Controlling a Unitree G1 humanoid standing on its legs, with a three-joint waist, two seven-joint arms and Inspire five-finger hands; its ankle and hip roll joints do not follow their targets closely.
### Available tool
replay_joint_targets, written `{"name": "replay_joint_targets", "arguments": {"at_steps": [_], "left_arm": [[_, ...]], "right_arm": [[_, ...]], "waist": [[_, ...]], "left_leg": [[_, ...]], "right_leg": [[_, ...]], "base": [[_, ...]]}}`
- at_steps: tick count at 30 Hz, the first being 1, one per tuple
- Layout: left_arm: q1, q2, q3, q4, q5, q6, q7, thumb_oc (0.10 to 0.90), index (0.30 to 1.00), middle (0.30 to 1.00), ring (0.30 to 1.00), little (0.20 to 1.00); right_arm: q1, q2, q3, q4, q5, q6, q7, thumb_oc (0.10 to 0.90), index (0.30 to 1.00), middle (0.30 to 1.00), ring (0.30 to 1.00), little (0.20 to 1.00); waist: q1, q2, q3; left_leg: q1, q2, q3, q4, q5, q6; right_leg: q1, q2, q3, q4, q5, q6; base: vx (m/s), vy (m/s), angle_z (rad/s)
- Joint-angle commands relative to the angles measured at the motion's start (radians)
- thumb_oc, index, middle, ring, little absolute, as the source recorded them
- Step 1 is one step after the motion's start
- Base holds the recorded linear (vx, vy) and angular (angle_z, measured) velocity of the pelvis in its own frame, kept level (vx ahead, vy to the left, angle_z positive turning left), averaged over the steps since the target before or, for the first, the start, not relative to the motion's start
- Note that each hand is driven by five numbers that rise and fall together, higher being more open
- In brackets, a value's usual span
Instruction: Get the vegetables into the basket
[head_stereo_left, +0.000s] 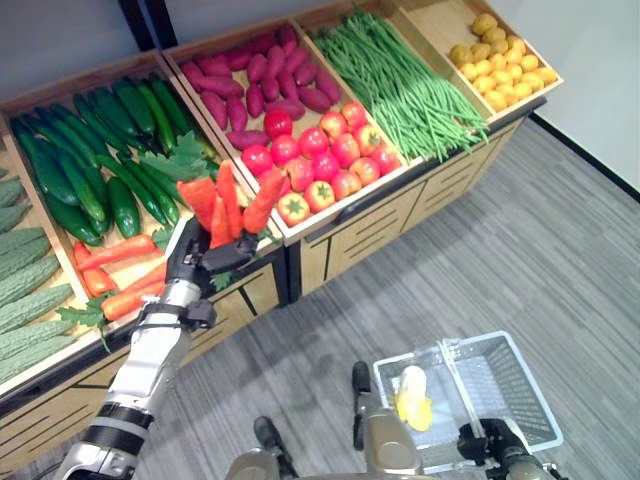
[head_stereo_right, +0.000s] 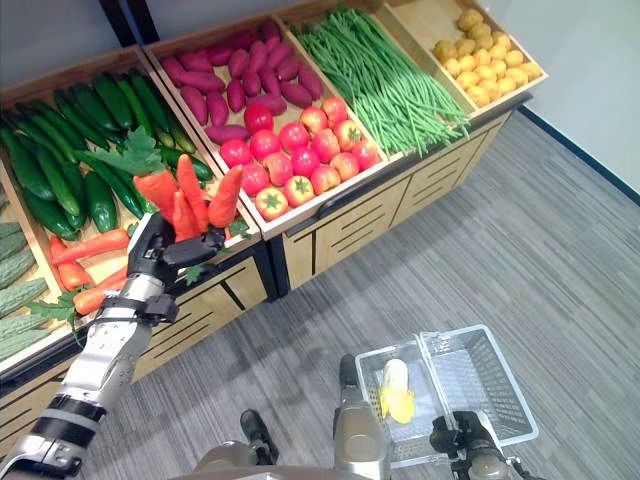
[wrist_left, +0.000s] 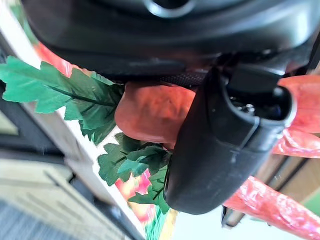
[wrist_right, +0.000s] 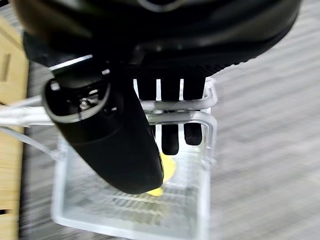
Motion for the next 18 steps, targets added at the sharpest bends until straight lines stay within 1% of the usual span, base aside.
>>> {"name": "replay_joint_targets", "arguments": {"at_steps": [1,2,5,6,7,8,9,10,11,12,14,16,18], "left_arm": [[-0.069,0.044,0.107,-0.157,0.013,-0.111,0.003,0.4,0.3,0.3,0.3,0.3],[-0.048,0.052,0.128,-0.171,0.018,-0.11,0.003,0.4,0.3,0.3,0.3,0.3],[-0.036,0.059,0.14,-0.177,0.02,-0.109,0.004,0.4,0.3,0.3,0.3,0.3],[-0.023,0.069,0.161,-0.19,0.03,-0.109,0.003,0.4,0.3,0.3,0.3,0.3],[-0.023,0.069,0.167,-0.19,0.035,-0.108,0.002,0.4,0.3,0.3,0.3,0.3],[-0.017,0.062,0.164,-0.193,0.041,-0.11,-0.007,0.4,0.3,0.3,0.3,0.3],[-0.018,0.058,0.161,-0.192,0.041,-0.11,-0.011,0.4,0.3,0.3,0.3,0.3],[-0.019,0.057,0.16,-0.192,0.041,-0.11,-0.012,0.4,0.3,0.3,0.3,0.3],[-0.018,0.057,0.153,-0.195,0.041,-0.109,-0.019,0.4,0.3,0.3,0.3,0.3],[-0.018,0.056,0.152,-0.194,0.04,-0.11,-0.019,0.4,0.3,0.3,0.3,0.3],[-0.026,0.055,0.137,-0.197,0.042,-0.108,-0.028,0.4,0.3,0.3,0.3,0.3],[-0.028,0.052,0.135,-0.197,0.041,-0.108,-0.029,0.4,0.3,0.3,0.3,0.3],[-0.039,0.047,0.115,-0.197,0.04,-0.107,-0.035,0.4,0.3,0.3,0.3,0.3]], "right_arm": [[-0.021,-0.07,0.05,-0.016,0.019,-0.044,-0.022,0.4,0.3,0.3,0.3,0.3],[-0.031,-0.073,0.052,-0.014,0.016,-0.044,-0.023,0.4,0.3,0.3,0.3,0.3],[-0.032,-0.075,0.055,-0.015,0.012,-0.044,-0.023,0.4,0.3,0.3,0.3,0.3],[-0.031,-0.077,0.056,-0.026,0.006,-0.046,-0.02,0.4,0.3,0.3,0.3,0.3],[-0.025,-0.077,0.054,-0.025,0.004,-0.047,-0.021,0.4,0.3,0.3,0.3,0.3],[-0.013,-0.078,0.045,-0.016,0.003,-0.049,-0.019,0.4,0.3,0.3,0.3,0.3],[-0.007,-0.08,0.04,-0.015,0.004,-0.049,-0.02,0.4,0.3,0.3,0.3,0.3],[-0.006,-0.08,0.039,-0.015,0.003,-0.049,-0.02,0.4,0.3,0.3,0.3,0.3],[0.006,-0.083,0.029,-0.021,0.007,-0.05,-0.02,0.4,0.3,0.3,0.3,0.3],[0.007,-0.084,0.028,-0.023,0.007,-0.05,-0.02,0.4,0.3,0.3,0.3,0.3],[0.029,-0.089,0.012,-0.028,0.014,-0.049,-0.02,0.4,0.3,0.3,0.3,0.3],[0.04,-0.088,0.005,-0.03,0.016,-0.05,-0.019,0.4,0.3,0.3,0.3,0.3],[0.052,-0.093,-0.005,-0.03,0.022,-0.05,-0.024,0.4,0.3,0.3,0.3,0.3]], "waist": [[0.011,0.005,-0.079],[0.028,0.0,-0.093],[0.038,-0.005,-0.1],[0.055,-0.018,-0.111],[0.052,-0.022,-0.115],[0.049,-0.024,-0.12],[0.045,-0.021,-0.121],[0.045,-0.02,-0.121],[0.035,-0.016,-0.119],[0.035,-0.015,-0.119],[0.02,-0.008,-0.114],[0.015,-0.005,-0.112],[0.005,0.005,-0.11]], "left_leg": [[0.011,-0.026,-0.005,-0.007,-0.036,-0.029],[0.004,-0.018,0.029,-0.01,-0.026,-0.031],[0.005,-0.014,0.046,-0.012,-0.023,-0.034],[0.003,-0.01,0.087,-0.01,-0.012,-0.044],[0.007,-0.009,0.096,-0.008,-0.006,-0.049],[0.01,0.001,0.118,-0.003,0.011,-0.063],[0.009,0.009,0.125,-0.002,0.021,-0.072],[0.01,0.012,0.124,-0.001,0.023,-0.074],[0.005,0.026,0.13,0.006,0.038,-0.087],[0.006,0.028,0.13,0.007,0.04,-0.09],[-0.001,0.05,0.138,0.019,0.061,-0.109],[-0.001,0.056,0.139,0.024,0.068,-0.116],[-0.003,0.074,0.144,0.031,0.084,-0.131]], "right_leg": [[0.124,-0.095,0.05,0.018,0.01,0.096],[0.165,-0.099,0.018,0.02,0.019,0.101],[0.187,-0.099,0.007,-0.002,0.025,0.101],[0.224,-0.102,-0.058,-0.079,0.031,0.106],[0.235,-0.092,-0.065,-0.108,0.021,0.106],[0.262,-0.071,-0.089,-0.171,-0.001,0.099],[0.275,-0.059,-0.097,-0.199,-0.016,0.094],[0.278,-0.056,-0.099,-0.202,-0.015,0.092],[0.298,-0.038,-0.106,-0.242,-0.046,0.082],[0.301,-0.035,-0.108,-0.245,-0.046,0.08],[0.315,-0.013,-0.109,-0.271,-0.081,0.065],[0.317,-0.007,-0.108,-0.277,-0.088,0.061],[0.325,0.006,-0.104,-0.291,-0.097,0.053]], "base": [[-0.15,0.029,-0.66],[-0.1,-0.006,-0.65],[-0.03,-0.045,-0.74],[0.0,-0.111,-0.77],[0.02,-0.212,-1.04],[0.05,-0.2,-0.94],[0.04,-0.168,-0.73],[0.01,-0.152,-0.45],[0.01,-0.104,-0.46],[0.0,-0.142,-0.41],[0.0,-0.146,-0.09],[0.0,-0.126,-0.09],[0.0,-0.166,-0.1]]}}
